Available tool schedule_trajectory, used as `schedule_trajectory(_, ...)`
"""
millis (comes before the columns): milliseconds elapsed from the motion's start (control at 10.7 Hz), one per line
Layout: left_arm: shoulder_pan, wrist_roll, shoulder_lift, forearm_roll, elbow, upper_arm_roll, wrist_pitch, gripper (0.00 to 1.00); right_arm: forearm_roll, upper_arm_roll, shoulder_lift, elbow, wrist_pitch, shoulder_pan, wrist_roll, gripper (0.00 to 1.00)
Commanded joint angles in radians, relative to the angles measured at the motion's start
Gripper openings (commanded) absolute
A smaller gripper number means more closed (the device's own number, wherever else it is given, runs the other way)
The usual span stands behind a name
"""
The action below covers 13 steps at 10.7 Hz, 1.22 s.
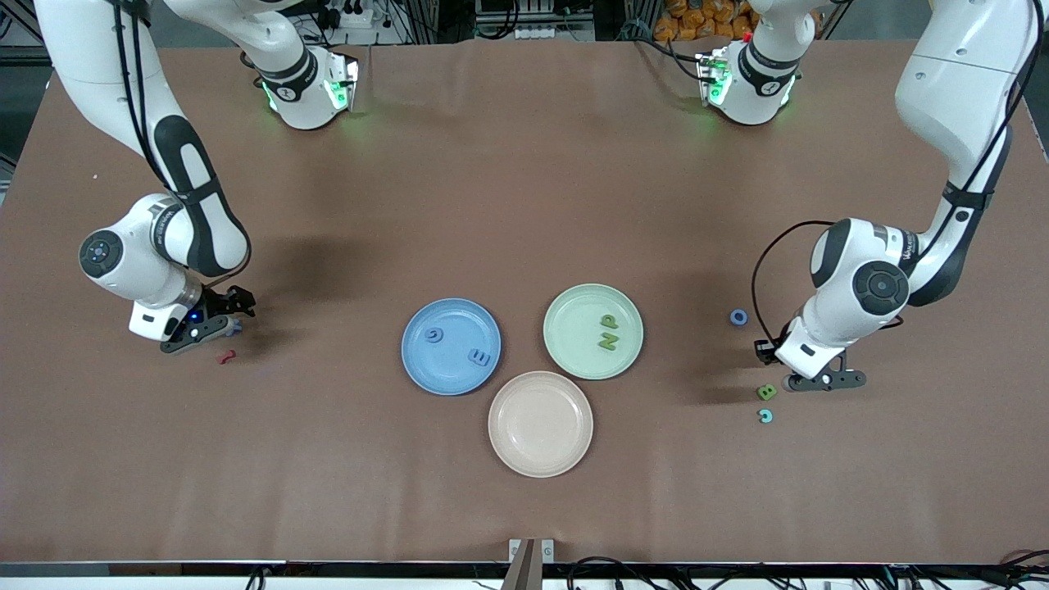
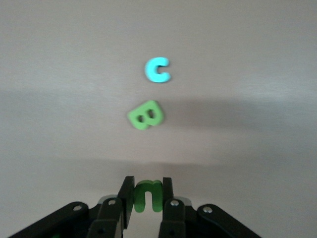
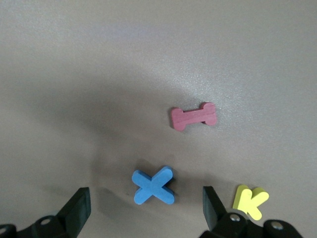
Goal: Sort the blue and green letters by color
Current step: 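Carry u to green plate with the left gripper while the right gripper reaches X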
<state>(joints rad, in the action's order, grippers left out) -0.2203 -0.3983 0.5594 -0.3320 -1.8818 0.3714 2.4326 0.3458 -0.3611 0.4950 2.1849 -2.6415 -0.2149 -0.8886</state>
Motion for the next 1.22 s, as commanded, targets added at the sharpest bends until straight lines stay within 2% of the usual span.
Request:
schedule_trajectory(0, 0.134, -0.198, -0.01, 0.07, 0.079, -0.011, -0.092, 0.0, -0.008, 0.007, -0.026, 0.019, -0.001, 0.015, -0.001, 1.0)
schedule_trajectory(188, 0.205, -0.328, 0.011, 0.074, 0.114, -0.011, -0.109, 0.0, -0.008, 0.008, -0.024, 0.015, -0.003, 0.015, 0.006, 1.0)
schedule_trajectory(375, 0.275, -0.433, 0.02, 0.137, 0.148, -0.011, -0.119, 0.0, -0.005, 0.008, -0.019, 0.013, -0.006, 0.015, 0.008, 1.0)
schedule_trajectory(563, 0.337, -0.534, 0.04, 0.156, 0.191, -0.011, -0.136, 0.0, 0.027, 0.008, -0.013, 0.007, -0.006, 0.008, 0.008, 1.0)
schedule_trajectory(1126, 0.452, -0.767, 0.111, 0.157, 0.248, -0.023, -0.139, 0.0, 0.036, 0.01, 0.013, -0.013, -0.006, 0.011, 0.008, 1.0)
